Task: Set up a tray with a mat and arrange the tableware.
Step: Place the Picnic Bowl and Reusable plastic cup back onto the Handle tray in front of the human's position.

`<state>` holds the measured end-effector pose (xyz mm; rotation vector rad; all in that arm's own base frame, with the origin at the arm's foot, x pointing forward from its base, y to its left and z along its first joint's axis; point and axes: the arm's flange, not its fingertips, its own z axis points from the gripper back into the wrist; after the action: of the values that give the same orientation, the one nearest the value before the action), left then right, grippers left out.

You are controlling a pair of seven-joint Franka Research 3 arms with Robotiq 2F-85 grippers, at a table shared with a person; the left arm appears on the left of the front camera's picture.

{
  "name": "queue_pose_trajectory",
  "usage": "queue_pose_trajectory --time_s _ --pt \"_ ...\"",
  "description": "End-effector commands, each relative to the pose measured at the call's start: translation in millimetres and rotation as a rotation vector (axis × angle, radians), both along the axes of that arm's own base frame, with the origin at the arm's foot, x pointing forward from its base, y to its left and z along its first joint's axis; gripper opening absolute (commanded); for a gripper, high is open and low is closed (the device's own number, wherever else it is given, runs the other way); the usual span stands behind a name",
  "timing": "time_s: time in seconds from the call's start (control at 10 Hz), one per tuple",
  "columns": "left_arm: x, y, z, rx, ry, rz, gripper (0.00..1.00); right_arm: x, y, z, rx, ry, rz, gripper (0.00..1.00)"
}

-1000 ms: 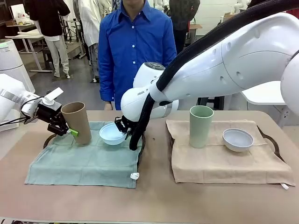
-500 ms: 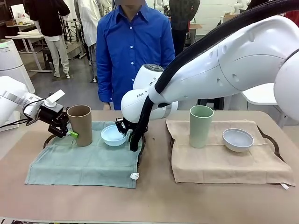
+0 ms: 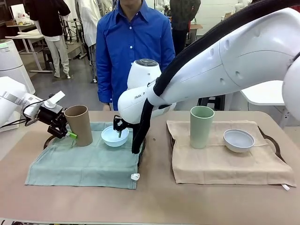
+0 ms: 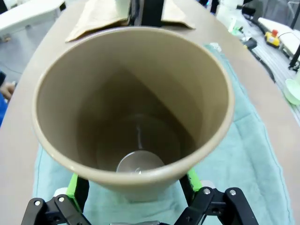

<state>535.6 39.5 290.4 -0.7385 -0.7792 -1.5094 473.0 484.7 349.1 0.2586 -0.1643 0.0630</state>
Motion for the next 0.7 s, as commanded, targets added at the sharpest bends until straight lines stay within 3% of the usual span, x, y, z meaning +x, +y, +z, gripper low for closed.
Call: queue_pose_trajectory --time_s 0.0,0.2,0.4,0.6 --pt "1 10 5 0.099 0.014 0.05 1.0 -32 -10 21 -0.039 -0.062 -0.009 1.0" --pt "-7 20 21 0.219 0.067 0.107 1.0 -51 -15 38 -0.062 -0.096 -0.011 1.0" --pt "-35 16 59 0.326 0.151 0.127 1.0 -68 -26 54 -0.109 -0.112 -0.039 1.0" --pt "-68 0 98 0.433 0.288 0.219 1.0 -84 -38 76 -0.173 -0.145 -0.079 1.0"
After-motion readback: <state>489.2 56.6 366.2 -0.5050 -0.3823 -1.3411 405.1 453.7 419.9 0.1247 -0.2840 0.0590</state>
